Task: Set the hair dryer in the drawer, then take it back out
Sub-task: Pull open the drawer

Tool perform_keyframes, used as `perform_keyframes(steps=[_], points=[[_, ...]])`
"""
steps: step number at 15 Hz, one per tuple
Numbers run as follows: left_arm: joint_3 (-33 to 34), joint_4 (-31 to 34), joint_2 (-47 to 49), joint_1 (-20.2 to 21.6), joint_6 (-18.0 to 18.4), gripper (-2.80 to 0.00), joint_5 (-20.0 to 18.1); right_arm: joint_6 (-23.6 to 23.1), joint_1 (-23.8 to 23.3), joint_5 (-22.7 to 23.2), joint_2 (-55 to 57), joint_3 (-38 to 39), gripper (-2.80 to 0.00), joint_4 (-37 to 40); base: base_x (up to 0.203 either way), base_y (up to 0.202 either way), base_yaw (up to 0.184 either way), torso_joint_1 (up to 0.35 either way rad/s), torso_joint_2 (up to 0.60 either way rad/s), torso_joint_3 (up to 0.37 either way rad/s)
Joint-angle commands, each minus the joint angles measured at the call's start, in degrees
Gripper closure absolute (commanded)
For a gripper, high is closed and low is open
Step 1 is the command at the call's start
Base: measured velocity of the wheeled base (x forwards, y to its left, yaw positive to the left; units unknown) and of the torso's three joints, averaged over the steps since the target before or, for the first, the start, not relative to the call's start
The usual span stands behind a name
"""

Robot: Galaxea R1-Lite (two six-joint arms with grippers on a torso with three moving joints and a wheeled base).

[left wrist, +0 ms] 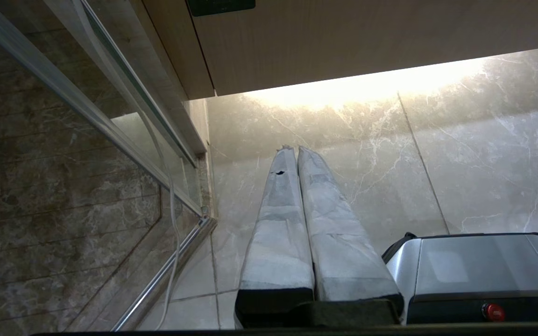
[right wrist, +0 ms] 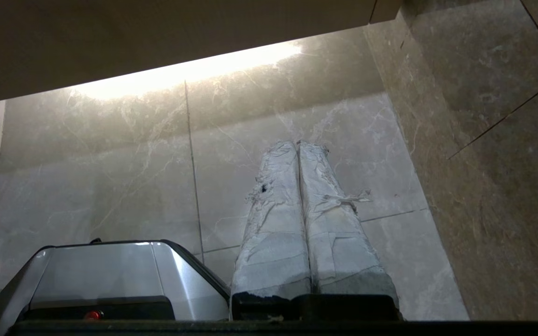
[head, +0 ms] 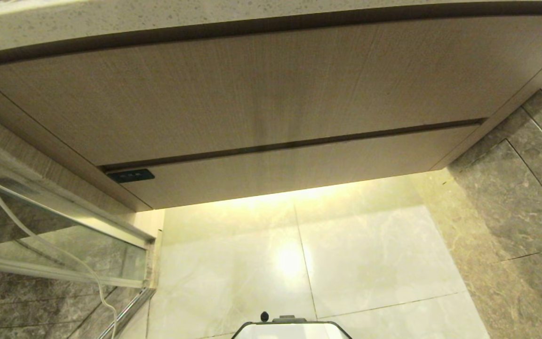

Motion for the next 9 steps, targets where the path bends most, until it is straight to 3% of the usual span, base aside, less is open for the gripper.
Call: perform_keyframes(steps=[1, 9], points=[[0.0, 0.0, 0.0, 0.0, 0.0, 0.0, 0.0, 0.1, 0.0, 0.0, 0.0, 0.1, 0.0, -0.1, 0.0, 0.0, 0.0, 0.0, 0.0, 0.0], [0.0, 0.0, 0.0, 0.0, 0.0, 0.0, 0.0, 0.1, 0.0, 0.0, 0.0, 0.1, 0.0, 0.0, 0.0, 0.0, 0.0, 0.0, 0.0, 0.0]])
